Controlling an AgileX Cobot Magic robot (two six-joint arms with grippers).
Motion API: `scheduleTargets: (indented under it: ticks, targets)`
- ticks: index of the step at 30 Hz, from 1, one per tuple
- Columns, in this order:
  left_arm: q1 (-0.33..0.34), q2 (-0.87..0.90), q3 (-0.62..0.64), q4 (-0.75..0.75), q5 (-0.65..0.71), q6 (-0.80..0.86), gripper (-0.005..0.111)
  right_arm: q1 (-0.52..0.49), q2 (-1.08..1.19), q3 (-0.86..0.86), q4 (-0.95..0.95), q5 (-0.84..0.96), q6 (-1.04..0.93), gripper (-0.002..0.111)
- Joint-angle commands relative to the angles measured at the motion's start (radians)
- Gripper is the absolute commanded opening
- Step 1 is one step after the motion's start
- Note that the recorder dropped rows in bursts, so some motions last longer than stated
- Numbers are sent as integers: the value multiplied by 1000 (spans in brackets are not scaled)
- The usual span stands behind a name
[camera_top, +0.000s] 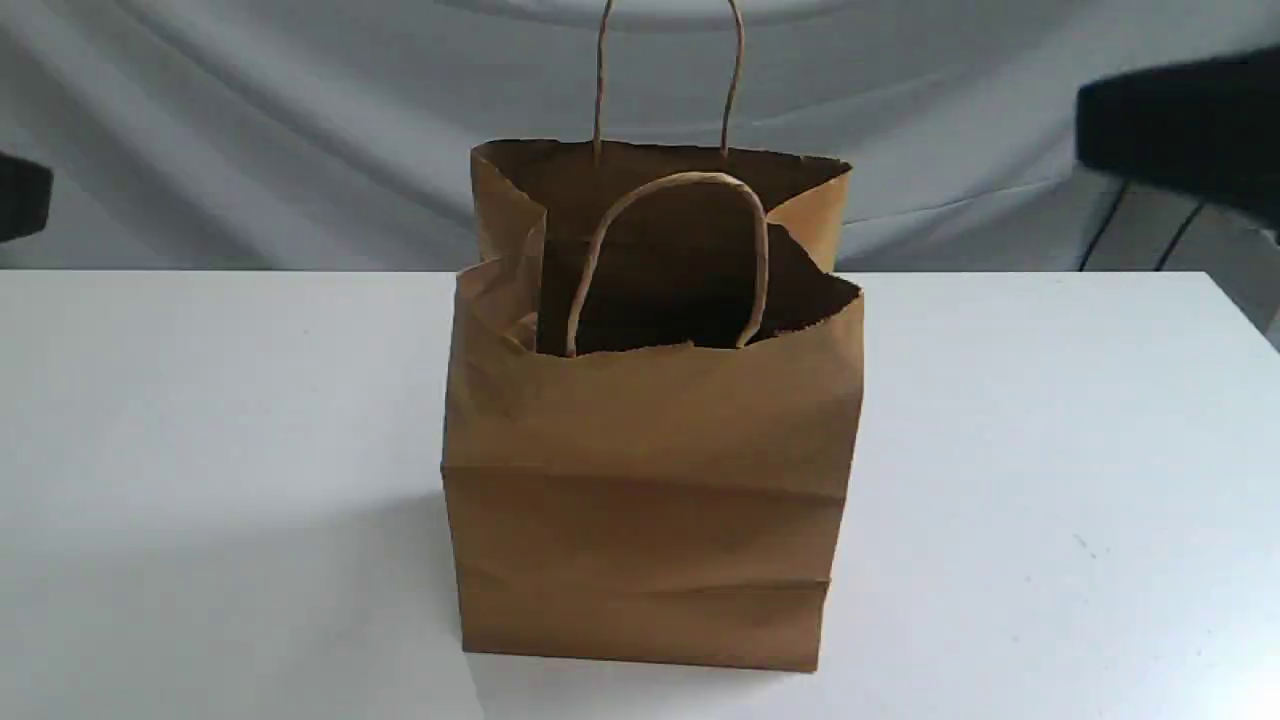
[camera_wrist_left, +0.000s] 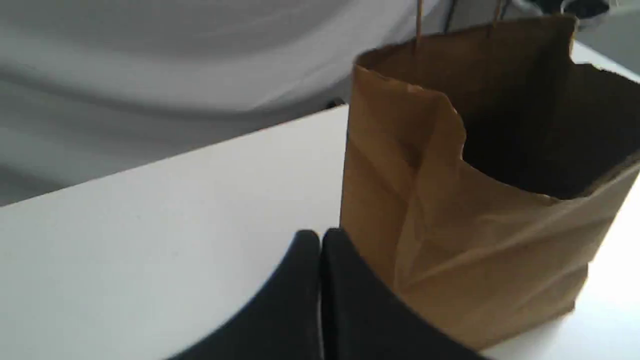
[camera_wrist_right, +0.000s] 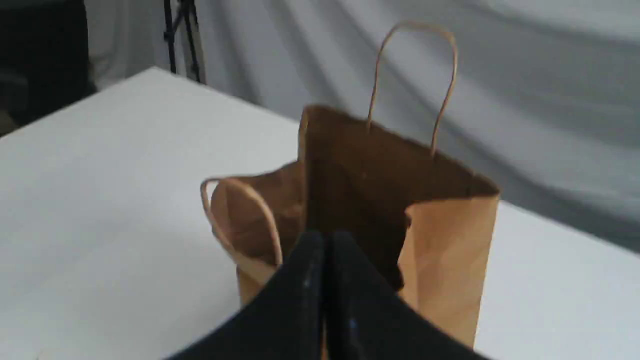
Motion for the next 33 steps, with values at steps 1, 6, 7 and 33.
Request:
scheduleTargets:
  ticks: [1, 6, 7, 33]
  targets:
    - [-5, -114, 114, -29, -122, 3, 0, 1, -70, 92, -29, -168, -23, 0]
    - [-5, -238, 225, -54, -170, 3, 0, 1, -170, 338, -29, -420, -39, 0]
    - [-5, -254, 239, -56, -175, 3, 0, 1, -186, 389, -29, -467, -39, 0]
    - [-5, -457, 420, -95, -218, 0, 0, 1, -233, 617, -12, -627, -35, 0]
